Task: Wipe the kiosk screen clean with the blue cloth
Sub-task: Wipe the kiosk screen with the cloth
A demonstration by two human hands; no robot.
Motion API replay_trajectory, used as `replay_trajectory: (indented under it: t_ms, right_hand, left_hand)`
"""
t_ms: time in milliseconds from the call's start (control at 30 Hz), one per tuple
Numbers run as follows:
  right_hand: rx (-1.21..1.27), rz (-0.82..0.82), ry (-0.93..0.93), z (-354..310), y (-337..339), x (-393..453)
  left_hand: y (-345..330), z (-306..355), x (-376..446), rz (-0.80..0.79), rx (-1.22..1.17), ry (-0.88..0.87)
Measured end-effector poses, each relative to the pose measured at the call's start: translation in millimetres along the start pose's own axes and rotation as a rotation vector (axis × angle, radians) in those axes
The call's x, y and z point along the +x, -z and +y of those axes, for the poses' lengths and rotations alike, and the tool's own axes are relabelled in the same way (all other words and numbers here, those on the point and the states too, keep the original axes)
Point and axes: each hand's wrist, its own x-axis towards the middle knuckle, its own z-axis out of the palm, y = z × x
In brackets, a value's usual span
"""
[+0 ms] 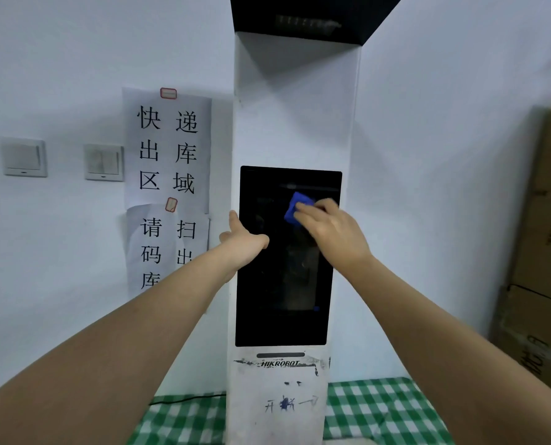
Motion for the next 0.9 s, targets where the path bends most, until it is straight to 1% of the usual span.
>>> replay_trajectory:
  t_ms: [67,100,133,167,267,300,333,367,467,533,633,733,767,800,900]
  right_hand:
    - [0.031,0.046,-0.157,-3.3,-1.2,3.1]
    - [0.038,0.050,-0.192,-9.8,-3.9,1.6]
    - [0.041,0.035,-0.188,-16.9,-7.6,-1.8]
    - [0.039,0.017,-0.148,-22.5,-10.8,-6.2]
    - [0.026,-0.023,0.061,-20.8,-10.4,-13.8]
    - [0.004,-0.024,0.104,-14.6,-7.1,-11.4]
    - [-0.025,-0.019,0.105,-7.9,-3.6,-7.7]
    - [-0.038,-0.007,0.055,-1.8,-0.7,-3.8]
    - [0.000,0.051,-0.188,1.6,-0.2,2.9]
    - [0.010,0.060,-0.233,-9.1,-6.3,-2.2]
    - [0.029,0.011,-0.149,-18.8,-11.0,-17.5]
    - [-0.020,-0.006,0.024,-4.4,-3.4,-19.0]
    - [-0.049,-0.006,0.043,2.8,0.4,-15.6]
    - [-0.068,-0.001,0.010,9.3,3.8,-11.5]
    - [-0.043,0.018,-0.218,10.6,5.2,-7.3]
  left_hand:
    - [-0.3,1.2,-0.9,0.001,-0.007,0.000]
    - [-0.3,1.8,-1.4,0.010,-0.010,0.000]
    - [-0.8,2.2,-1.8,0.022,-0.012,-0.001]
    - [-1.9,2.7,-1.8,0.031,-0.014,-0.001]
    - [-4.6,4.8,-2.1,0.041,-0.016,-0.008]
    - [-5.4,5.5,-1.4,0.040,-0.020,-0.010]
    - [-6.0,5.9,-1.0,0.039,-0.023,-0.011]
    - [-6.3,6.2,-0.5,0.038,-0.022,-0.011]
    - [-7.5,6.2,1.4,0.033,-0.016,-0.010]
    - [-8.6,5.1,5.1,0.051,-0.003,-0.020]
    - [-11.3,4.7,8.0,0.078,0.000,-0.035]
    - [-12.1,4.3,8.4,0.076,0.009,-0.037]
    - [-11.9,4.5,8.7,0.071,0.012,-0.038]
    - [-11.4,4.9,8.4,0.067,0.014,-0.039]
    - [-10.0,6.0,8.0,0.053,0.008,-0.041]
